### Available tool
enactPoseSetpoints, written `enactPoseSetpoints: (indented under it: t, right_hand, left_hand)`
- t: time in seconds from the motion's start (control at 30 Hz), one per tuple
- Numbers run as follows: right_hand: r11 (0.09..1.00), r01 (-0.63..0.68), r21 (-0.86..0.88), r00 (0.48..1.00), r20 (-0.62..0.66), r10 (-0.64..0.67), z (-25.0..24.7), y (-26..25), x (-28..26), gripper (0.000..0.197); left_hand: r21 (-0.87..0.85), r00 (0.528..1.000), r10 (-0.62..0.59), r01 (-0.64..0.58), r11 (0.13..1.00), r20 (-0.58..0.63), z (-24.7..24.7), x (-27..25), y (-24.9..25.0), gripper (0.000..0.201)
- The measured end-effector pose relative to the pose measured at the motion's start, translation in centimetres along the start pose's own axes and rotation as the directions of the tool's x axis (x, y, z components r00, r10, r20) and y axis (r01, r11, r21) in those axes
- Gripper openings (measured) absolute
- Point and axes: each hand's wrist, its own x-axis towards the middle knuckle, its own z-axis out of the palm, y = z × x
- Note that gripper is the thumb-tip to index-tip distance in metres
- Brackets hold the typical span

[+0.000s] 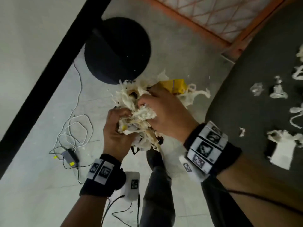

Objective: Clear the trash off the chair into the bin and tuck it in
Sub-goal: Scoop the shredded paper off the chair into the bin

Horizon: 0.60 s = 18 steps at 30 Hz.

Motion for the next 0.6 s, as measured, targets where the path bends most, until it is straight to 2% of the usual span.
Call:
enactPoseSetpoints:
  t: [0.13, 0.3, 0.37, 0.43, 0.53, 0.6]
  right_hand:
    - [0.997, -0.013, 0.077, 0.996, 0.093, 0.006, 9.0, 1.4, 3.9, 0.04]
    - [0.973, -0.129, 0.192, 0.98, 0.174, 0.095, 17.3, 5.2, 6.0, 0.04]
    - [0.952, -0.194, 0.237, 0.971, 0.184, 0.152, 19.3, 6.9, 6.3, 0.039]
    - [0.931, -0.279, 0.237, 0.951, 0.204, 0.233, 20.9, 8.8, 6.5, 0.04]
    - [0.913, -0.384, 0.136, 0.889, 0.322, 0.326, 22.4, 10.9, 6.9, 0.046]
    - [0.919, -0.395, 0.017, 0.837, 0.42, 0.352, 23.3, 11.6, 7.1, 0.051]
  left_hand:
    - [-0.017, 0.983, -0.173, 0.172, 0.985, -0.066, -2.4, 0.9, -7.6, 0.053]
    - [0.037, 0.965, -0.252, 0.255, 0.966, -0.065, -2.9, 2.6, -15.2, 0.046]
    - [0.128, 0.973, -0.228, 0.23, 0.965, -0.035, -2.5, 3.5, -17.4, 0.045]
    - [0.294, 0.983, -0.183, 0.169, 0.941, 0.02, -1.7, 4.7, -19.3, 0.045]
    - [0.495, 0.967, -0.224, 0.139, 0.858, 0.118, 0.2, 6.6, -21.1, 0.051]
    - [0.626, 0.947, -0.268, 0.102, 0.773, 0.176, 1.8, 7.8, -21.9, 0.059]
